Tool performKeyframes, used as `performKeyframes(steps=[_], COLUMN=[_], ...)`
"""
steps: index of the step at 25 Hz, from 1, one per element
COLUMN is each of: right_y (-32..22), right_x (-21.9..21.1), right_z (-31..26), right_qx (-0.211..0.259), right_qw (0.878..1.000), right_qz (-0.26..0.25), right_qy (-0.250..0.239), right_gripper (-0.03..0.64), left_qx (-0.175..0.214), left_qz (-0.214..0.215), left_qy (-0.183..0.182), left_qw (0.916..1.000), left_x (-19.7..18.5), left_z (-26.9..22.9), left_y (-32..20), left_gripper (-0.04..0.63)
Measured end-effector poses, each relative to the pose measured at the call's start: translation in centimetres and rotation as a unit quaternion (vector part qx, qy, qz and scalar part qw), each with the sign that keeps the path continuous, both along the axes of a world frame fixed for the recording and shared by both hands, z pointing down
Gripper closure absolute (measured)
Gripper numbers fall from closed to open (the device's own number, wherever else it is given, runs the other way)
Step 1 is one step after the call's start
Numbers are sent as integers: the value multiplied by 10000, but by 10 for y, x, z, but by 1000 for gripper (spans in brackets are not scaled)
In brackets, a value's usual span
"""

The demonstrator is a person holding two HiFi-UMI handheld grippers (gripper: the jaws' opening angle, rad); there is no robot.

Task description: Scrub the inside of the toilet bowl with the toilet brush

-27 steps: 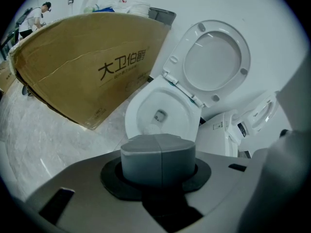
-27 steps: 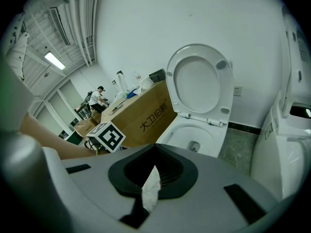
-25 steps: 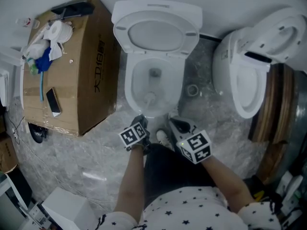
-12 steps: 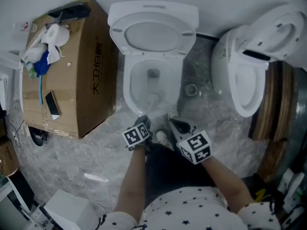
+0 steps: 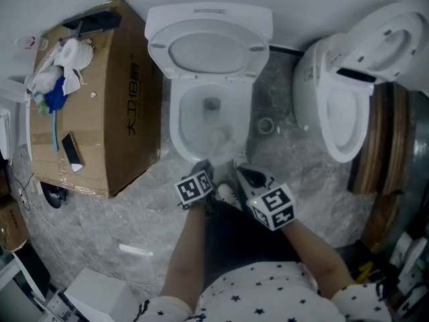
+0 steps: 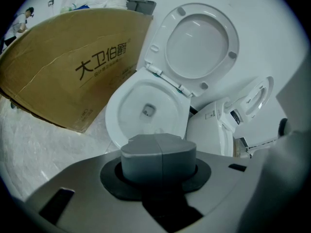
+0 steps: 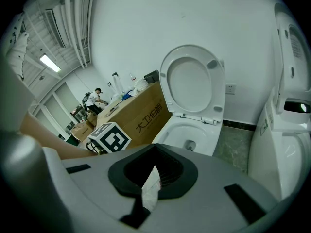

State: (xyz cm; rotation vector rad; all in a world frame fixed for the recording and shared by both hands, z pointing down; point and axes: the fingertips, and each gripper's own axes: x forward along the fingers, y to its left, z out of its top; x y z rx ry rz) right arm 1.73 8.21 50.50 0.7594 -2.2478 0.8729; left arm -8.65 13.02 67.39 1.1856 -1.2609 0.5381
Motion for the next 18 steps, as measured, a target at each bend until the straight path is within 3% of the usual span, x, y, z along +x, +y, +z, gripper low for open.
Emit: performKeyframes(steps=[18], right_y=[-5], right_x=[9], right_z=[5], right_qx=[-54], right_qw=[10000], right_qz=[58], right_qy=[20], right_gripper=[611], left_qx=[76], left_qz=[98], left_qy=[32], left_qw=[9999], left_x=[17], left_z=[-2], left_y=[-23], left_gripper=[439])
